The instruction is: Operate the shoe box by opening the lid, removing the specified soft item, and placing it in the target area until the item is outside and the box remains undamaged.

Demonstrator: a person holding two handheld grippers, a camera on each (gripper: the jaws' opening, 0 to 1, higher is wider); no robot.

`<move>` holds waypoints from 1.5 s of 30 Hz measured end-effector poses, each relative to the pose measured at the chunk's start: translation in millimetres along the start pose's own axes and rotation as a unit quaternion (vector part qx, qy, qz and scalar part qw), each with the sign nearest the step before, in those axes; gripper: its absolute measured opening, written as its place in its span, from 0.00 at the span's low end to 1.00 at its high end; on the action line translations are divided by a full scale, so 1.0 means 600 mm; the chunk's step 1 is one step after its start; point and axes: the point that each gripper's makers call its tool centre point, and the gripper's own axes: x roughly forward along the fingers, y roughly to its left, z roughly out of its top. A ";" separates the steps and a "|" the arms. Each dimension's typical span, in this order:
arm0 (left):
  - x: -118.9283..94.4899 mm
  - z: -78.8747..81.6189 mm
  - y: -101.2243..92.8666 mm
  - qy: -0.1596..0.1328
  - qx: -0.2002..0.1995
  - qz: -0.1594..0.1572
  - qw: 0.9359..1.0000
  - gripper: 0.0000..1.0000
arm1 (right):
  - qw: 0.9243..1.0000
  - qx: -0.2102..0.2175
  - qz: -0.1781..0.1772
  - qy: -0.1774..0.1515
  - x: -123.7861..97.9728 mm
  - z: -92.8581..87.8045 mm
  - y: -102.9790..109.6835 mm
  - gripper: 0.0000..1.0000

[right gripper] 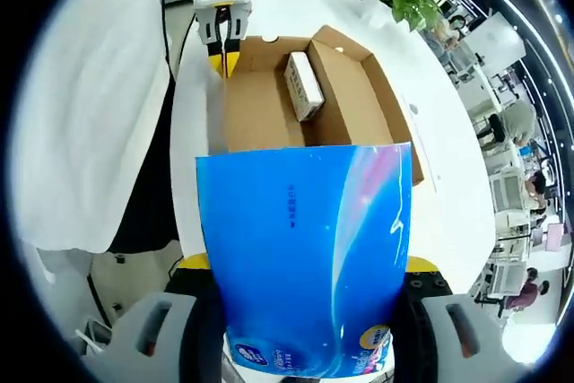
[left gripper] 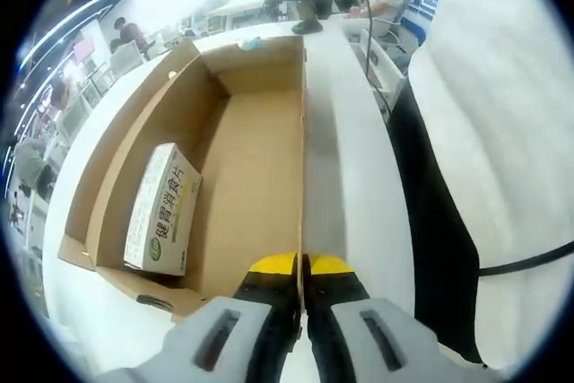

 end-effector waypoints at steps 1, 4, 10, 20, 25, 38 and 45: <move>0.000 0.000 0.000 0.000 0.000 0.000 1.000 0.01 | 1.000 0.005 -0.003 0.001 -0.003 -0.006 0.000 0.74; 0.001 0.000 0.000 0.001 0.000 -0.001 1.000 0.01 | 1.000 0.011 -0.005 0.007 -0.006 -0.021 0.002 0.74; 0.001 -0.001 0.000 0.001 -0.001 -0.001 1.000 0.01 | 1.000 0.012 0.000 0.021 -0.009 -0.056 0.014 0.75; 0.001 -0.001 -0.001 0.002 -0.001 -0.002 1.000 0.01 | 0.999 0.009 0.005 0.040 -0.012 -0.085 0.019 0.75; 0.000 0.000 -0.001 0.003 -0.003 -0.002 1.000 0.01 | 0.999 0.014 0.009 0.040 -0.010 -0.090 0.022 0.75; 0.000 0.000 0.001 0.004 -0.010 -0.001 1.000 0.01 | 0.999 0.013 0.040 0.014 0.031 -0.085 0.032 0.74; 0.000 -0.001 0.001 0.004 -0.009 -0.001 1.000 0.01 | 0.997 0.007 0.059 0.039 0.058 -0.125 0.042 0.74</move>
